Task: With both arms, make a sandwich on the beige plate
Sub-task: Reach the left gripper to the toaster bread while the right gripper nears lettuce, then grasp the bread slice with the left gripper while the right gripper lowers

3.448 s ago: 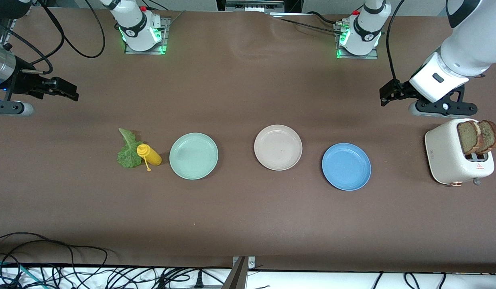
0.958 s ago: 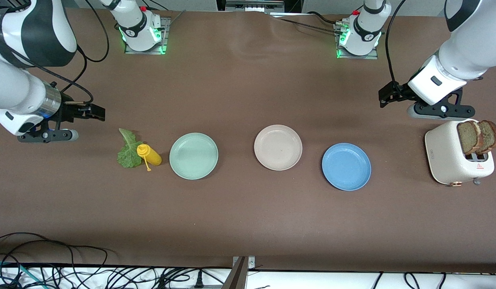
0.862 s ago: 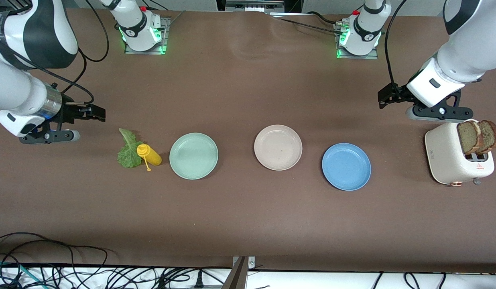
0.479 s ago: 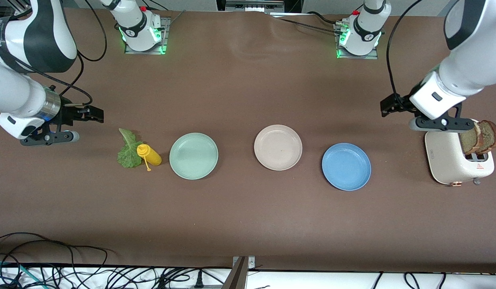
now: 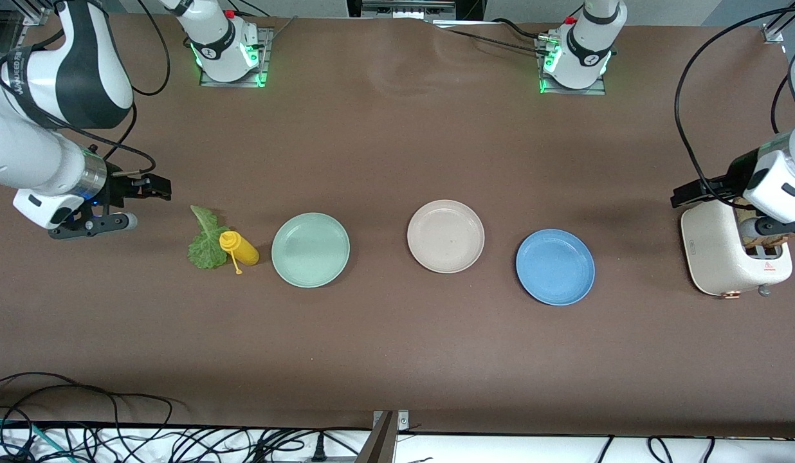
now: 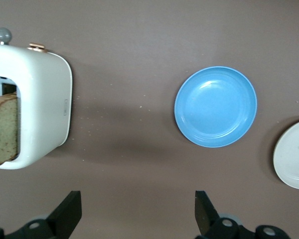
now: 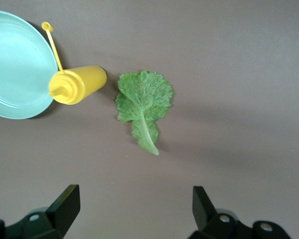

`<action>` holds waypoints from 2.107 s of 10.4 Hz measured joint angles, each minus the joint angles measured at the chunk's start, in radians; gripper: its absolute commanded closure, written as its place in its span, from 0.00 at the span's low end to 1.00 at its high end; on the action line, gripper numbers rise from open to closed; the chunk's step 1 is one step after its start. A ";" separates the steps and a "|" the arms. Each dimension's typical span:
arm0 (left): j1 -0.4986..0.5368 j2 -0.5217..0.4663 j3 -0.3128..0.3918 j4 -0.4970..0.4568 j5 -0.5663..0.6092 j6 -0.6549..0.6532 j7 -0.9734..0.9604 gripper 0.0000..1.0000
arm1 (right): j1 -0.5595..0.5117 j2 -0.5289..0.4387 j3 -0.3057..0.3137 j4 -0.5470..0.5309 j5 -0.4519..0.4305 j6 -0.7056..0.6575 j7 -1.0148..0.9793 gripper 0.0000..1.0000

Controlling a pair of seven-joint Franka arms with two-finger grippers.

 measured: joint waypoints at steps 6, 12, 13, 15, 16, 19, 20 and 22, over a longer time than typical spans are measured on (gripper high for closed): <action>0.065 0.046 -0.001 0.003 0.164 0.040 0.164 0.00 | 0.000 -0.001 -0.021 -0.083 0.000 0.093 -0.064 0.00; 0.263 0.186 0.000 -0.005 0.165 0.160 0.287 0.01 | -0.001 0.000 -0.058 -0.196 0.000 0.252 -0.202 0.00; 0.284 0.205 0.000 -0.006 0.165 0.170 0.289 0.03 | 0.000 0.001 -0.058 -0.219 0.000 0.283 -0.221 0.00; 0.301 0.229 0.000 -0.013 0.165 0.179 0.292 0.63 | 0.000 0.005 -0.058 -0.247 0.000 0.330 -0.261 0.00; 0.301 0.237 -0.001 -0.018 0.165 0.180 0.292 0.87 | 0.000 0.012 -0.058 -0.254 0.000 0.350 -0.283 0.00; 0.301 0.246 -0.002 -0.032 0.165 0.176 0.292 1.00 | 0.000 0.048 -0.058 -0.277 0.000 0.417 -0.326 0.00; 0.301 0.245 -0.002 -0.030 0.177 0.171 0.294 1.00 | 0.001 0.059 -0.058 -0.285 0.000 0.439 -0.332 0.00; 0.301 0.245 -0.002 -0.026 0.198 0.165 0.296 1.00 | 0.001 0.085 -0.058 -0.293 0.000 0.481 -0.367 0.00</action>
